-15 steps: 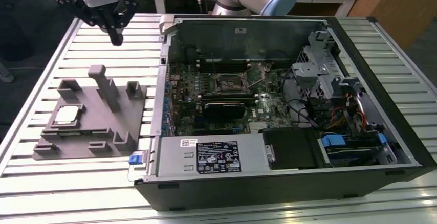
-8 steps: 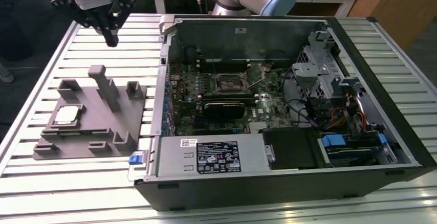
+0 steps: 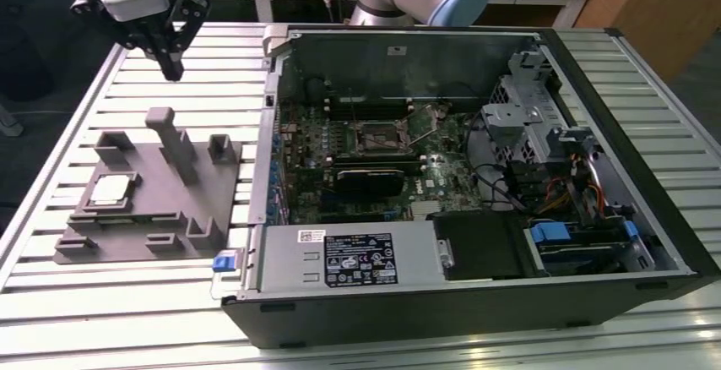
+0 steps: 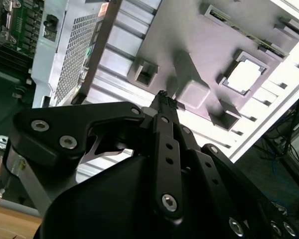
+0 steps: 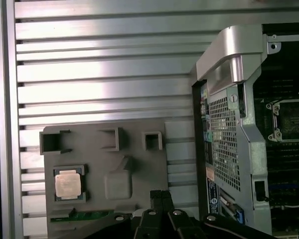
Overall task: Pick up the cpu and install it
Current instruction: 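Reach for the cpu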
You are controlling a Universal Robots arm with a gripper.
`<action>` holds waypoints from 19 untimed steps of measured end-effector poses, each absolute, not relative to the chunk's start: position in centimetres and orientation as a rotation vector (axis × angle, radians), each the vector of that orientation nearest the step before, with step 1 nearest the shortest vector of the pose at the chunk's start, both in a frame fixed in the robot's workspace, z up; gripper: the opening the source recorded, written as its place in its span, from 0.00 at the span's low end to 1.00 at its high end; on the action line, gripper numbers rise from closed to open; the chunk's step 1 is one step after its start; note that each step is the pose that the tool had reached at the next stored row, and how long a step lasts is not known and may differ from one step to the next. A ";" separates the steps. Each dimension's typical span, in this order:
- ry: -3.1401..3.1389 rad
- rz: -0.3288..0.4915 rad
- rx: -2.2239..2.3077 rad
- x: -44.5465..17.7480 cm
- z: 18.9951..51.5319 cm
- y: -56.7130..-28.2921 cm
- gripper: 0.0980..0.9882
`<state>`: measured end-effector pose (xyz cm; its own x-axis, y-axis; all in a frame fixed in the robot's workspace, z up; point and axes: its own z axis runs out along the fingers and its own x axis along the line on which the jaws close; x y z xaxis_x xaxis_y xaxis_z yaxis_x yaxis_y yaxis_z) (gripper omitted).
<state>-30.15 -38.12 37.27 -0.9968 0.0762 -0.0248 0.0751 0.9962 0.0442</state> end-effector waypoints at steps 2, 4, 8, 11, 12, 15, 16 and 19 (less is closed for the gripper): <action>3.112 0.068 0.118 -30.5 37.1 -38.1 0.01; 3.112 0.068 0.118 -30.8 36.9 -38.1 0.01; 3.112 0.067 0.118 -31.5 36.6 -38.1 0.01; 3.112 0.068 0.118 -32.0 36.3 -38.1 0.01; 3.112 0.067 0.118 -32.2 36.2 -38.1 0.01; 3.112 0.067 0.118 -32.8 36.0 -38.1 0.01; 3.112 0.067 0.118 -33.1 35.9 -38.1 0.01; 3.112 0.067 0.118 -33.7 35.7 -38.1 0.01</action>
